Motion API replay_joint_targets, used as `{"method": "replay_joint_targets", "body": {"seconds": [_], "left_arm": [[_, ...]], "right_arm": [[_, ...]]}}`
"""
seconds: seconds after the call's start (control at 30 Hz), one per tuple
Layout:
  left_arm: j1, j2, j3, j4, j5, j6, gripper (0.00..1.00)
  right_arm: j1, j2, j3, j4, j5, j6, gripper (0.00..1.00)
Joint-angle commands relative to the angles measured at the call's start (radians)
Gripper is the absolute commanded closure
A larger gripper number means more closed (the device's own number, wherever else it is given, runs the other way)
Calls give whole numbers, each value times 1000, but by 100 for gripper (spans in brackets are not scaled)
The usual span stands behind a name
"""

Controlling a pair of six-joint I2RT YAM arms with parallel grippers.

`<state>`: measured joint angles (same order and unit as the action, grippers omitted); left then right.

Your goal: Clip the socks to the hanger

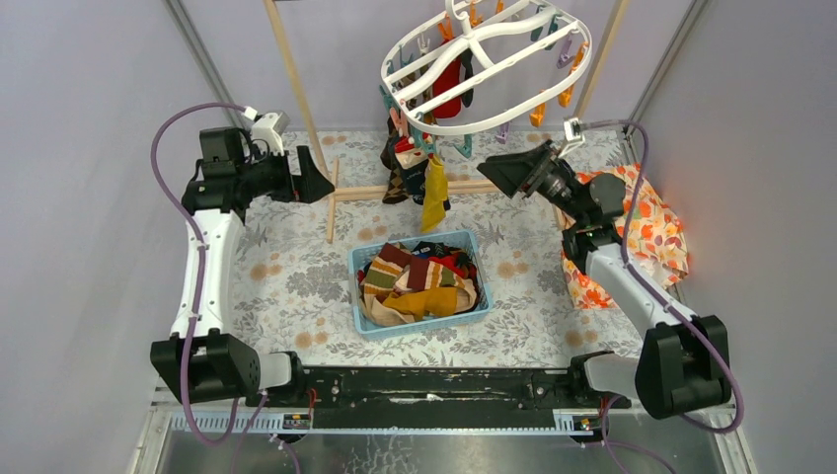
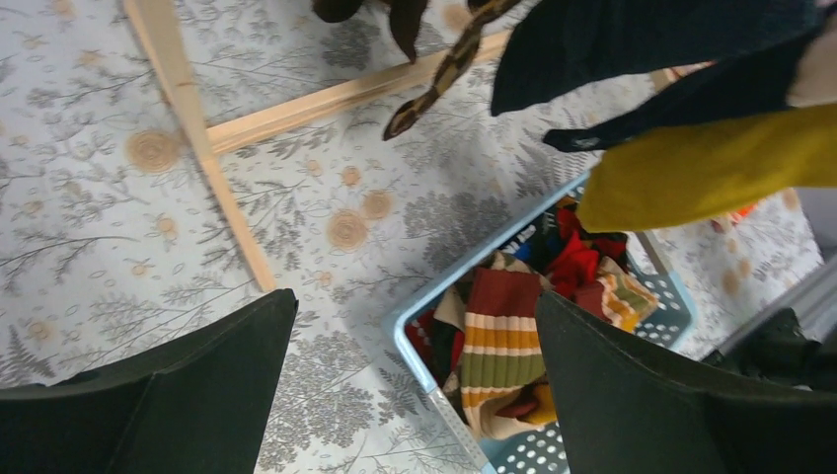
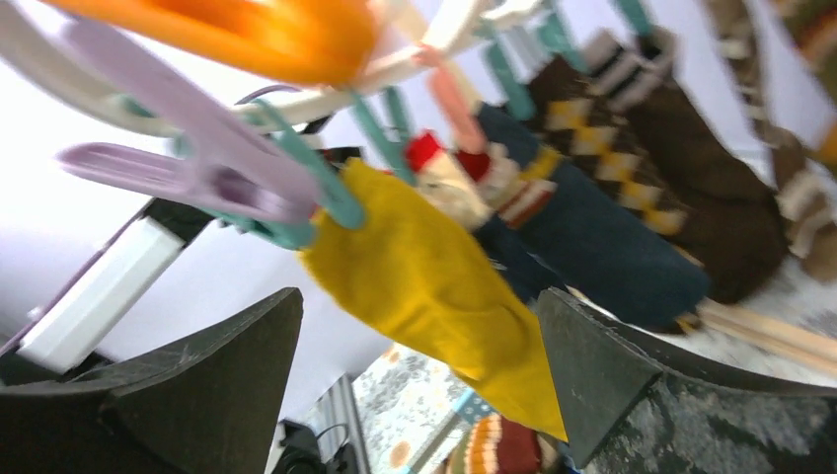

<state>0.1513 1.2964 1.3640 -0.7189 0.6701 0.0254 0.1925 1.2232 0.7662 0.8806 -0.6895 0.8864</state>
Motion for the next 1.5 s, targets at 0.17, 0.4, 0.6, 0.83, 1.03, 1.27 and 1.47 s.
{"method": "replay_joint_targets", "body": {"seconds": [0.17, 0.4, 0.6, 0.83, 1.03, 1.27, 1.47], "left_arm": [[-10, -30, 47, -78, 199, 54, 1], [-36, -38, 52, -106, 222, 64, 1], [-53, -39, 63, -121, 217, 57, 1], [-59, -38, 85, -136, 209, 55, 1], [-59, -46, 92, -139, 201, 50, 1], [-58, -50, 116, -157, 190, 48, 1], [-58, -54, 133, -166, 188, 35, 1]], "right_arm": [[97, 118, 155, 407, -126, 181, 9], [115, 153, 173, 512, -100, 222, 16], [124, 187, 189, 617, -73, 279, 23], [147, 200, 173, 652, -51, 281, 32], [177, 196, 159, 651, -34, 266, 39], [210, 147, 116, 551, 32, 159, 52], [235, 82, 84, 439, 150, 50, 82]]}}
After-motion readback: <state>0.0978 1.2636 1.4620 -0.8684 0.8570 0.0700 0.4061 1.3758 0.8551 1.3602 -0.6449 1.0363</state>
